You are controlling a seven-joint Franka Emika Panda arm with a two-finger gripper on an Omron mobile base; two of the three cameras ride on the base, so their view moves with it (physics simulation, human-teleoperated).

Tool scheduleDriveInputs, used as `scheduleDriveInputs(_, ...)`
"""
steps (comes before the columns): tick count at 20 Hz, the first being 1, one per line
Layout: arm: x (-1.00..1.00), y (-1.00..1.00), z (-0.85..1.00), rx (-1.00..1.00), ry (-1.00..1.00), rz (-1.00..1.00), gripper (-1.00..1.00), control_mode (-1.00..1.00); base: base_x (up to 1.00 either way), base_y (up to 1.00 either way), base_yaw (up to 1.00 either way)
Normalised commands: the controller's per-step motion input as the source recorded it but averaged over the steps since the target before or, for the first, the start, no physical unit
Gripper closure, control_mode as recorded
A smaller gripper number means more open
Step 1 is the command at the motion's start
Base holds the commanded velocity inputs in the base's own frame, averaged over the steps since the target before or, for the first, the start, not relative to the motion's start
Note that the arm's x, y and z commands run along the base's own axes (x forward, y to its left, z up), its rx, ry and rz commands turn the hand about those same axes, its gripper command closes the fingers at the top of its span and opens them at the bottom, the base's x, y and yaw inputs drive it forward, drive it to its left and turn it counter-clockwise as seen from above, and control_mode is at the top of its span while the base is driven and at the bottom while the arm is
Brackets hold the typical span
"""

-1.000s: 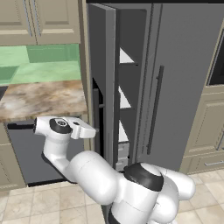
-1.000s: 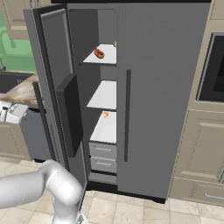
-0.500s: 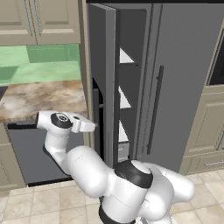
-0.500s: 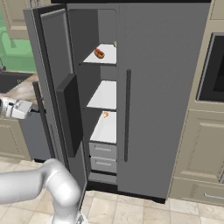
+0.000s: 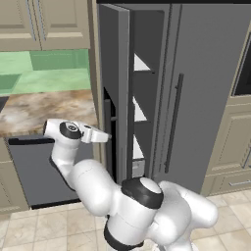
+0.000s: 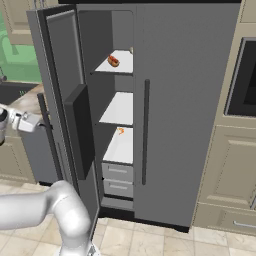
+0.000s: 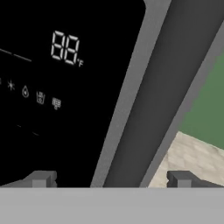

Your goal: Store the hot dog in the freezer for long-term storage. Close the freezer door after placing the cooked food.

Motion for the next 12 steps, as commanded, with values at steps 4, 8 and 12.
scheduleDriveInputs(4,-0.01,-0.42,0.00,0.00,0.07,-0.04,-1.00,-1.00,0.00,0.00,0.00)
scheduleDriveInputs(8,-0.15,-0.58,0.00,0.00,0.02,-0.06,-1.00,-1.00,0.00,0.00,0.00)
scheduleDriveInputs(12,-0.08,-0.85,0.00,0.00,0.02,-0.05,-1.00,-1.00,0.00,0.00,0.00)
